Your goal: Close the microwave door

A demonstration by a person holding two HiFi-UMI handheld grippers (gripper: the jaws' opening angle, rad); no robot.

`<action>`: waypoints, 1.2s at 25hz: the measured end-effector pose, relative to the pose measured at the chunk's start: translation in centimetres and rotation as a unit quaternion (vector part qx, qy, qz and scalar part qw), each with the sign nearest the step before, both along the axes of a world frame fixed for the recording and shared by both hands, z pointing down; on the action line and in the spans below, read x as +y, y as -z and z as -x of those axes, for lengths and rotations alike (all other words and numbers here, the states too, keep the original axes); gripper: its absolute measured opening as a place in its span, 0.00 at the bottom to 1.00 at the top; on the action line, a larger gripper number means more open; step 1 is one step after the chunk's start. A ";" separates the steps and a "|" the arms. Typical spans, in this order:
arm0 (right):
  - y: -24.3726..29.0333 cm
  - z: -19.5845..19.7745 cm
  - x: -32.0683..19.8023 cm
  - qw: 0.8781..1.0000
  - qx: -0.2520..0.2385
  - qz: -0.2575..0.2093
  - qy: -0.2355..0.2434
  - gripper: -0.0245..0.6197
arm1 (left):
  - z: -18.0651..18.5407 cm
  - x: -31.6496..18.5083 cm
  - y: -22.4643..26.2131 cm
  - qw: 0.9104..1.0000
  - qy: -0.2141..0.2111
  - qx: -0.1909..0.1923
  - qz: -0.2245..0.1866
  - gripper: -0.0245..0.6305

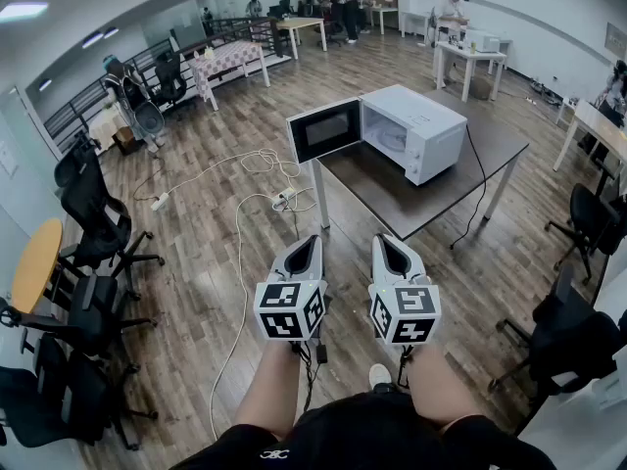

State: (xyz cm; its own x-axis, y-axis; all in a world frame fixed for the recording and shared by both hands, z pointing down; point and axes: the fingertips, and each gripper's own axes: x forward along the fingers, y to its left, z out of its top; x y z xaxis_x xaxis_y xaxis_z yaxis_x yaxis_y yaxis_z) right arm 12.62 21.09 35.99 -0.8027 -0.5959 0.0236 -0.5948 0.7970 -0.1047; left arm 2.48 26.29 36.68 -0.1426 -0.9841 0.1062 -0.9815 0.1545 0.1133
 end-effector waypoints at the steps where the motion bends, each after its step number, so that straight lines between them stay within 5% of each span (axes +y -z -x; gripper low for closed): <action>1: 0.0 0.0 -0.1 1.000 0.000 0.000 0.000 0.05 | -0.1 -0.2 0.0 1.000 -0.001 -0.001 0.000 0.05; 19: -1.2 0.6 -7.7 0.998 -0.033 0.054 -0.018 0.05 | 1.1 -6.6 -1.0 1.000 0.002 -0.011 0.025 0.05; 30: -0.7 0.2 -15.4 0.999 -0.024 0.035 0.014 0.05 | -0.3 -14.8 -0.4 1.000 0.007 -0.018 0.021 0.05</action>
